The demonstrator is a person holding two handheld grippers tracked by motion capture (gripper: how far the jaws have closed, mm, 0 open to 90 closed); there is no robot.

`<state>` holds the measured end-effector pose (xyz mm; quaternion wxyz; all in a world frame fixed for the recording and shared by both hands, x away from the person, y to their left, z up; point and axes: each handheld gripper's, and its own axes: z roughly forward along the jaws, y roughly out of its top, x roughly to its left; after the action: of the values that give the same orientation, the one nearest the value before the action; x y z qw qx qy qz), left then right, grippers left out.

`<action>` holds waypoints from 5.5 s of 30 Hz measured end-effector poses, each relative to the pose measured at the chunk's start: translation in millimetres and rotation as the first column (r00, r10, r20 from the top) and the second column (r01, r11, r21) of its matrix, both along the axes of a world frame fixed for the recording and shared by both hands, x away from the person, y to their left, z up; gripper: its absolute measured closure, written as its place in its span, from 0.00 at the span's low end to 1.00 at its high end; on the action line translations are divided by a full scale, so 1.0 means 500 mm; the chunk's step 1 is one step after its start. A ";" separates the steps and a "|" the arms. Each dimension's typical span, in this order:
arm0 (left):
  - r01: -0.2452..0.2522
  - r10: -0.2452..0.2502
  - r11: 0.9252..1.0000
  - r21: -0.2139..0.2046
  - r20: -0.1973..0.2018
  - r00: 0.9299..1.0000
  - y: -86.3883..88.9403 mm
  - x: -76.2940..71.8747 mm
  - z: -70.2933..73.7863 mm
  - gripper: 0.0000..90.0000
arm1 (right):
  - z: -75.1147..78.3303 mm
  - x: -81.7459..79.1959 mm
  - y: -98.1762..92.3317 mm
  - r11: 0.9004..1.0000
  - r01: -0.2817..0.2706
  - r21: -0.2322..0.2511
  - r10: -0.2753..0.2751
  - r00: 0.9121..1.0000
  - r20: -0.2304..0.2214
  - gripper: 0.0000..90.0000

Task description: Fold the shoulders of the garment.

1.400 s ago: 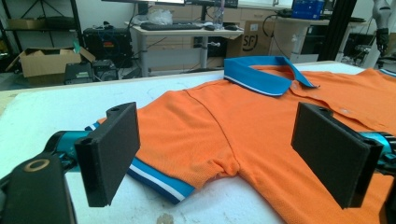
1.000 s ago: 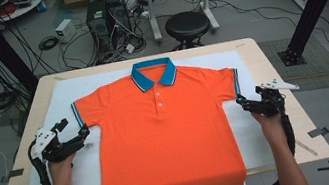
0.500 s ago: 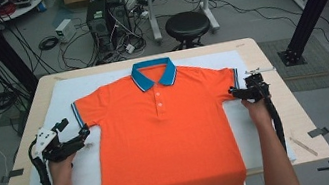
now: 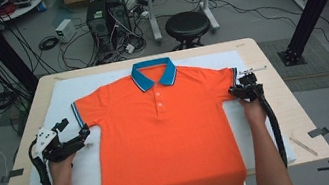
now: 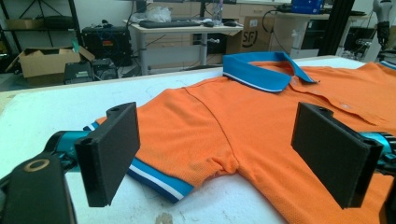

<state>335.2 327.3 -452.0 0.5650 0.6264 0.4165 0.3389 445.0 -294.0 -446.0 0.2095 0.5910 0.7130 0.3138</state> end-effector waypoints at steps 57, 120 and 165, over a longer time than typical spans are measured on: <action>0.001 -0.001 1.000 -0.004 -0.002 1.000 0.000 0.001 0.000 0.17 | 0.018 0.025 0.278 0.934 -0.351 -0.071 0.352 0.936 0.012 0.66; -0.099 0.137 0.988 0.116 -0.395 0.908 0.001 0.166 0.029 0.17 | 0.043 -0.148 0.023 0.974 -0.228 -0.006 0.223 0.943 0.247 0.24; 0.181 -0.098 0.963 0.198 -0.370 0.924 -0.200 0.190 0.064 0.91 | 0.044 -0.163 -0.003 0.973 -0.227 0.051 0.205 0.940 0.273 0.24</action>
<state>430.4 227.4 -419.9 0.4273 0.7663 0.4244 0.2239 363.5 -295.5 -423.7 0.2431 0.4698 0.7256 0.4400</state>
